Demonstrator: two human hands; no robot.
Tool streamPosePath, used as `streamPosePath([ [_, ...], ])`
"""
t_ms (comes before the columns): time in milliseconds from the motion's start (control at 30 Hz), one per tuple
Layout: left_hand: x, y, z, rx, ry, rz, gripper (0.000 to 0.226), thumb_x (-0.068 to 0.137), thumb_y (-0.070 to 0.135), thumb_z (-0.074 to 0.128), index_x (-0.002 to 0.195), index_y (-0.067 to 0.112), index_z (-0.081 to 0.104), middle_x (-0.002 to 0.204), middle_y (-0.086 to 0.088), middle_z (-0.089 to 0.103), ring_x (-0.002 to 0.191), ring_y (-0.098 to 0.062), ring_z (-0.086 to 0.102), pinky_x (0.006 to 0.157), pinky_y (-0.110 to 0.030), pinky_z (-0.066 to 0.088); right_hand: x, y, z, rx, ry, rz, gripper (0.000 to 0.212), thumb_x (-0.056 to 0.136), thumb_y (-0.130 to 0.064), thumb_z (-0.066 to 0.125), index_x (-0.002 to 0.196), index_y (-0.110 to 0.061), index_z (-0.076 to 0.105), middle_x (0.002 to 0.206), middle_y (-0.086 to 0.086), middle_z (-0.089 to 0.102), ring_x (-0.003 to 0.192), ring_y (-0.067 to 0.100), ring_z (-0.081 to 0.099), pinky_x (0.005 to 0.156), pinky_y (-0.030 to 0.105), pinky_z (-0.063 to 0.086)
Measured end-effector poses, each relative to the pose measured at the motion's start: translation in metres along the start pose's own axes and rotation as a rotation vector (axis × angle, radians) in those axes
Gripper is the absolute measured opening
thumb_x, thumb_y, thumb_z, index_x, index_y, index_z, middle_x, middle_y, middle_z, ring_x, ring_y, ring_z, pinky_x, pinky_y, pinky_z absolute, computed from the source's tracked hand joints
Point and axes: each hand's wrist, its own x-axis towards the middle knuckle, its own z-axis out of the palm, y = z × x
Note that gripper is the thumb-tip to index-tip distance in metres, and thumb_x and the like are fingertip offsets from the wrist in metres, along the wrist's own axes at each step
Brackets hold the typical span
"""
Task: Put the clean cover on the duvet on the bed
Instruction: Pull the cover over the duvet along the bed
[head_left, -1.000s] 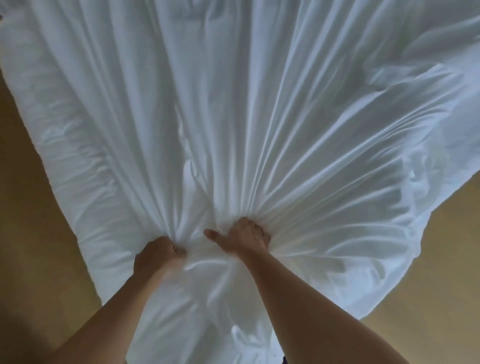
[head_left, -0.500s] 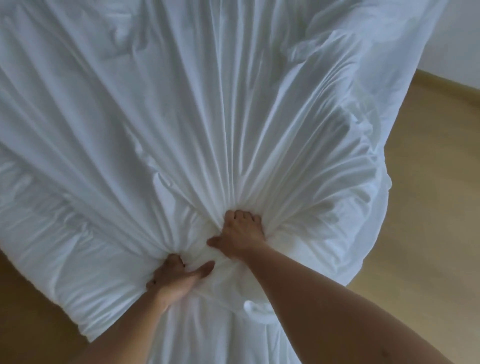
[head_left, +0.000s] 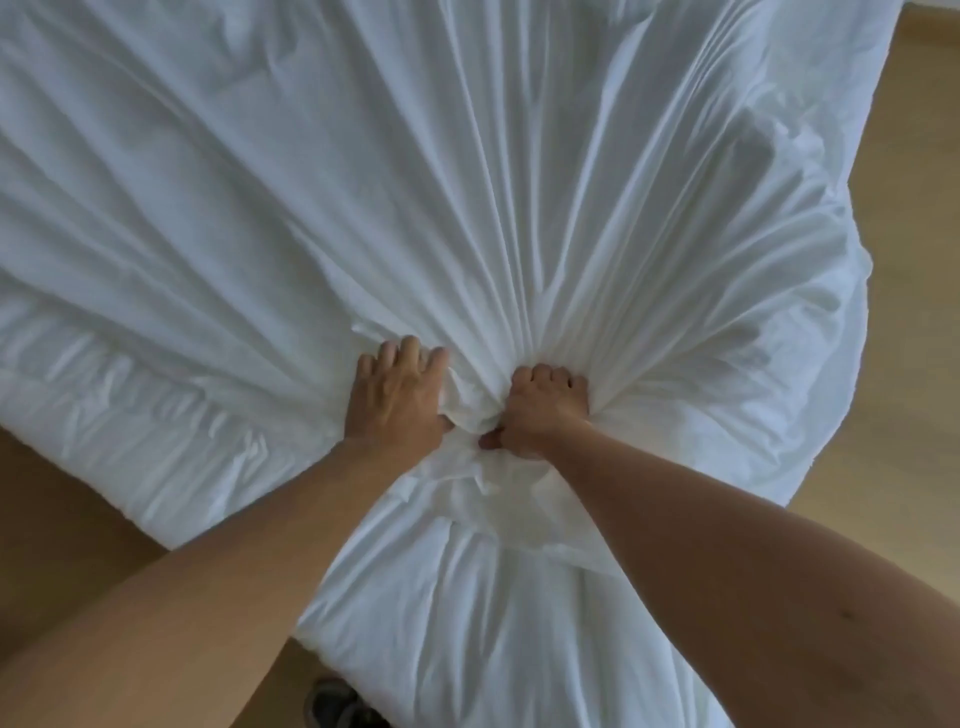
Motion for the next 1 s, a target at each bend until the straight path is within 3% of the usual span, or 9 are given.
streamPosePath([
  [67, 0.029, -0.038, -0.001, -0.002, -0.025, -0.022, 0.086, 0.06, 0.067, 0.081, 0.132, 0.031, 0.051, 0.132, -0.005, 0.047, 0.117, -0.033, 0.046, 0.094, -0.047, 0.033, 0.001, -0.002, -0.001, 0.012, -0.006, 0.041, 0.099, 0.064, -0.078, 0.071, 0.134, -0.014, 0.041, 0.137, 0.012, 0.047, 0.126, 0.033, 0.043, 0.104, 0.048, 0.029],
  [200, 0.071, -0.062, 0.018, -0.041, -0.086, 0.209, 0.025, 0.098, 0.048, 0.055, 0.109, 0.027, 0.061, 0.117, 0.002, 0.064, 0.113, -0.028, 0.055, 0.089, -0.042, 0.036, 0.006, -0.008, -0.008, 0.017, -0.096, 0.174, 0.115, 0.059, -0.077, 0.077, 0.143, -0.012, 0.034, 0.143, 0.012, 0.043, 0.132, 0.034, 0.04, 0.108, 0.048, 0.027],
  [300, 0.086, -0.065, 0.024, -0.192, -0.09, 0.36, 0.018, 0.104, 0.034, 0.046, 0.093, 0.025, 0.058, 0.097, -0.004, 0.072, 0.096, -0.03, 0.067, 0.08, -0.039, 0.037, 0.021, -0.015, -0.011, 0.018, -0.168, 0.324, 0.118, 0.058, -0.068, 0.084, 0.146, -0.011, 0.031, 0.146, 0.012, 0.04, 0.135, 0.035, 0.036, 0.109, 0.05, 0.026],
  [467, 0.041, -0.074, 0.027, -0.419, -0.456, 0.401, 0.019, 0.1, 0.024, 0.048, 0.111, 0.015, 0.062, 0.112, -0.014, 0.069, 0.109, -0.036, 0.065, 0.087, -0.04, 0.05, 0.025, -0.054, -0.057, 0.028, -0.292, 0.585, 0.077, 0.07, -0.029, 0.085, 0.139, -0.019, 0.051, 0.145, 0.009, 0.05, 0.137, 0.034, 0.043, 0.111, 0.048, 0.032],
  [600, -0.019, -0.106, 0.015, -0.661, -0.692, 0.463, 0.025, 0.096, 0.036, 0.054, 0.11, 0.017, 0.062, 0.11, -0.013, 0.07, 0.105, -0.036, 0.064, 0.086, -0.036, 0.049, 0.0, -0.129, -0.066, 0.286, 0.328, 0.47, 0.066, 0.07, -0.027, 0.066, 0.133, -0.025, 0.047, 0.13, 0.005, 0.05, 0.119, 0.032, 0.053, 0.096, 0.047, 0.042],
  [667, -0.011, -0.158, 0.016, -0.6, -0.549, 0.626, 0.044, 0.087, 0.05, 0.058, 0.12, 0.022, 0.06, 0.117, -0.007, 0.064, 0.106, -0.031, 0.062, 0.091, -0.036, 0.048, 0.003, -0.186, -0.057, 0.311, 0.527, 0.221, 0.078, 0.067, -0.04, 0.063, 0.141, -0.031, 0.041, 0.131, 0.0, 0.049, 0.114, 0.027, 0.054, 0.092, 0.046, 0.044],
  [767, 0.054, -0.27, 0.016, -0.198, -0.054, 0.47, 0.069, 0.068, 0.064, 0.067, 0.127, 0.029, 0.06, 0.125, -0.004, 0.054, 0.114, -0.033, 0.055, 0.097, -0.044, 0.04, 0.032, -0.235, -0.043, 0.473, 0.294, 0.23, 0.066, 0.086, -0.05, 0.064, 0.145, -0.029, 0.04, 0.133, 0.001, 0.054, 0.122, 0.029, 0.054, 0.101, 0.042, 0.043],
  [867, 0.118, -0.381, 0.013, 0.092, -0.172, 0.085, 0.078, 0.071, 0.068, 0.072, 0.137, 0.032, 0.05, 0.14, -0.004, 0.049, 0.129, -0.03, 0.046, 0.109, -0.043, 0.026, 0.05, -0.245, -0.028, 0.548, 0.328, 0.371, 0.041, 0.091, -0.028, 0.064, 0.131, -0.02, 0.055, 0.123, 0.006, 0.065, 0.116, 0.031, 0.06, 0.098, 0.036, 0.045],
  [1000, 0.122, -0.409, 0.047, 0.08, -0.274, 0.178, 0.027, 0.091, 0.028, 0.061, 0.118, 0.027, 0.065, 0.124, 0.002, 0.063, 0.118, -0.022, 0.057, 0.103, -0.03, 0.038, 0.047, -0.263, -0.012, 0.575, 0.429, 0.403, 0.007, 0.093, -0.016, 0.06, 0.093, -0.01, 0.063, 0.098, 0.012, 0.068, 0.094, 0.037, 0.064, 0.081, 0.039, 0.044],
])
